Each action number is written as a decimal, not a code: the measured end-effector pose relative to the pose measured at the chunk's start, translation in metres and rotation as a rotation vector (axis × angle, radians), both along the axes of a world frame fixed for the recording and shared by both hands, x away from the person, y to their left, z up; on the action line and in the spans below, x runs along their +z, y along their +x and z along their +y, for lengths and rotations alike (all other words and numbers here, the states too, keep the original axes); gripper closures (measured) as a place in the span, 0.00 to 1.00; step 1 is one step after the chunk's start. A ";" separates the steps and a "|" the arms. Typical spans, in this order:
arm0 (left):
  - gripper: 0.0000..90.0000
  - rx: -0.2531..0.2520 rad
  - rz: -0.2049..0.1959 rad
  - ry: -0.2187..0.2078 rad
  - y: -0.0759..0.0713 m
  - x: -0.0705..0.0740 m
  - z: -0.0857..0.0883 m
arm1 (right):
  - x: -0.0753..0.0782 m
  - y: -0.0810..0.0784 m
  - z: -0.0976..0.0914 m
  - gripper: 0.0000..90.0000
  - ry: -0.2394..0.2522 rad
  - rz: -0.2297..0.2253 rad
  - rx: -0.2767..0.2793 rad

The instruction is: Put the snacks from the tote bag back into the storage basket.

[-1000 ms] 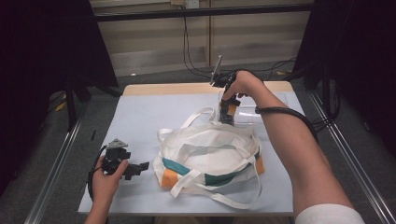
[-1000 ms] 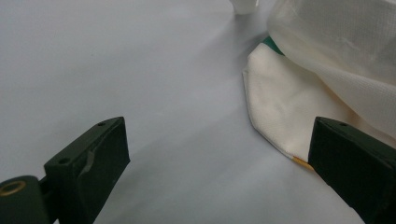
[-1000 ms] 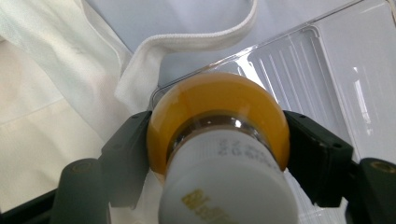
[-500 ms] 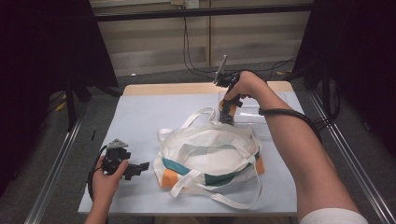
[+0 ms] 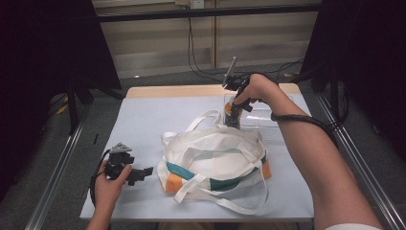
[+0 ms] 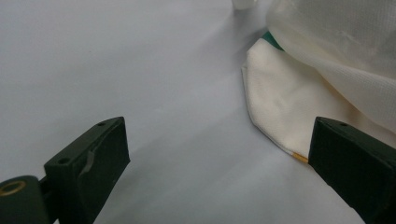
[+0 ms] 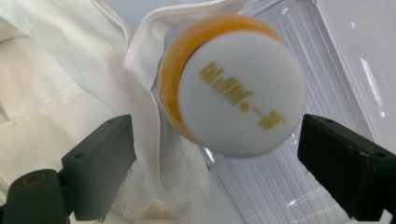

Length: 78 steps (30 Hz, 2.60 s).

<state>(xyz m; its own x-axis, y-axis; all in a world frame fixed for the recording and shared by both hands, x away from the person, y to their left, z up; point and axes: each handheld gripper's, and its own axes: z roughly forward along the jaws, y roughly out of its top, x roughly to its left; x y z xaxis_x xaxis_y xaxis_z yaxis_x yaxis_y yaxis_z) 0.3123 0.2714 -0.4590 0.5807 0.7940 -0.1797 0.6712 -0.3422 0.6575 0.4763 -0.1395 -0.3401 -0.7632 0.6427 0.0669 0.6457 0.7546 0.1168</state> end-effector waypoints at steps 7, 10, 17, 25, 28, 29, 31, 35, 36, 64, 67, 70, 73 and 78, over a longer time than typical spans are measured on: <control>0.05 -0.001 -0.002 0.008 0.000 0.000 -0.001 | 0.007 -0.009 -0.003 0.12 0.010 -0.002 -0.008; 0.05 -0.006 0.002 0.007 0.001 0.001 -0.002 | 0.009 -0.013 -0.004 0.12 0.009 -0.005 -0.005; 0.05 -0.016 -0.001 0.018 0.002 0.001 -0.003 | 0.012 -0.022 -0.008 0.11 0.013 -0.008 0.004; 0.05 -0.008 0.008 -0.005 0.003 -0.001 -0.003 | 0.012 -0.032 -0.009 0.09 0.017 -0.001 0.008; 0.05 0.004 0.000 -0.010 0.005 0.001 -0.004 | 0.013 -0.035 -0.007 0.09 0.027 -0.003 0.000; 0.05 0.000 -0.001 -0.008 0.006 0.001 -0.004 | 0.014 -0.036 -0.008 0.08 0.032 -0.008 0.011; 0.05 -0.004 0.000 -0.003 0.007 0.001 -0.005 | 0.015 -0.038 -0.009 0.07 0.031 -0.002 0.013; 0.05 -0.010 0.002 -0.001 0.006 0.002 -0.003 | 0.016 -0.044 -0.011 0.06 0.035 -0.003 0.015; 0.05 -0.012 0.003 0.005 0.006 0.002 -0.002 | 0.016 -0.045 -0.011 0.06 0.035 0.000 0.017; 0.05 -0.004 -0.009 0.004 0.003 0.004 -0.002 | 0.018 -0.073 -0.044 0.06 -0.001 -0.006 -0.014; 0.05 -0.012 -0.002 0.009 0.003 0.005 -0.003 | 0.018 -0.075 -0.051 0.06 0.001 -0.012 -0.012; 0.05 -0.011 -0.006 0.008 0.003 0.004 -0.004 | 0.020 -0.078 -0.057 0.06 -0.005 -0.015 -0.025; 0.05 -0.001 -0.008 0.001 0.002 0.004 -0.005 | 0.020 -0.081 -0.063 0.06 0.001 -0.016 -0.039; 0.05 0.001 -0.009 0.006 0.002 0.004 -0.006 | 0.018 -0.086 -0.071 0.06 0.005 -0.019 -0.045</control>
<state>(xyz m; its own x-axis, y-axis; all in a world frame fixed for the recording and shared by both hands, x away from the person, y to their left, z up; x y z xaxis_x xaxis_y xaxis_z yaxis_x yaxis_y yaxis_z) 0.3143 0.2657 -0.4546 0.5815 0.7957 -0.1695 0.6657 -0.3456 0.6614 0.3903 -0.2102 -0.3219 -0.7346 0.6763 0.0554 0.6767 0.7242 0.1330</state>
